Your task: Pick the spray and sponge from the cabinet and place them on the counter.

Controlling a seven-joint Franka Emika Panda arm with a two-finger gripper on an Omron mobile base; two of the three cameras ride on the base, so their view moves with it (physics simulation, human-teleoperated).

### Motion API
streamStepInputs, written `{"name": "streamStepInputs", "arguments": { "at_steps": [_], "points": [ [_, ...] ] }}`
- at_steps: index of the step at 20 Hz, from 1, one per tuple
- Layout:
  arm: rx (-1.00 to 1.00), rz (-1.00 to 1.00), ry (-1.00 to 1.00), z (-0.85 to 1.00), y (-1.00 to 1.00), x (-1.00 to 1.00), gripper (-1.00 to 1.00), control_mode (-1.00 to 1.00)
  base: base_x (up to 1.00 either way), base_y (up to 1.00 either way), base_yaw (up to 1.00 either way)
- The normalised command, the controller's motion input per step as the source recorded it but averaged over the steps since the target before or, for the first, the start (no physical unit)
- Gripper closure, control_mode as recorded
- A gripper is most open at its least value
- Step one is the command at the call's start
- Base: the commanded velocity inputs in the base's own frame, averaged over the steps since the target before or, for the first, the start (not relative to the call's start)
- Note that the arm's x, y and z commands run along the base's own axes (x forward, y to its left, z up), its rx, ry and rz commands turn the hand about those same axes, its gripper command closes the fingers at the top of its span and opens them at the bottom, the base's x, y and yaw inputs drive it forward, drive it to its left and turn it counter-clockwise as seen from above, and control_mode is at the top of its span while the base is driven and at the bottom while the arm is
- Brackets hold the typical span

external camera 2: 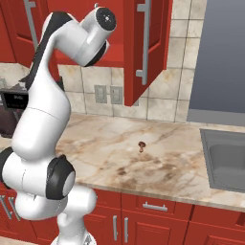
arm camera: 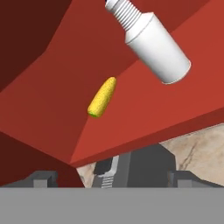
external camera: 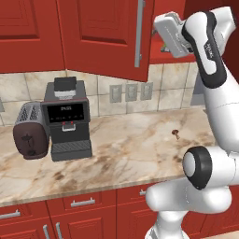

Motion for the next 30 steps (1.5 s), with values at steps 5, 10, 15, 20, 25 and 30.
{"name": "streamStepInputs", "arguments": {
  "at_steps": [5,10,15,20,25,30],
  "points": [
    [0.01,0.08,0.03,0.0,0.25,0.0,-1.0,-1.0,0.0,0.0,0.0],
    [0.0,0.06,0.05,-0.14,0.03,0.0,-1.0,-1.0,0.0,0.0,0.0],
    [0.02,0.08,0.03,-0.04,0.0,0.0,-1.0,-1.0,0.0,0.0,0.0],
    [0.13,0.03,0.0,0.0,0.02,0.15,-1.0,-1.0,0.0,0.0,0.0],
    [0.14,0.0,0.0,-0.21,0.03,0.46,-1.0,-1.0,0.0,0.0,0.0],
    [0.08,0.0,0.0,-0.09,0.26,0.37,-1.0,-1.0,0.0,0.0,0.0]
  ]
}}
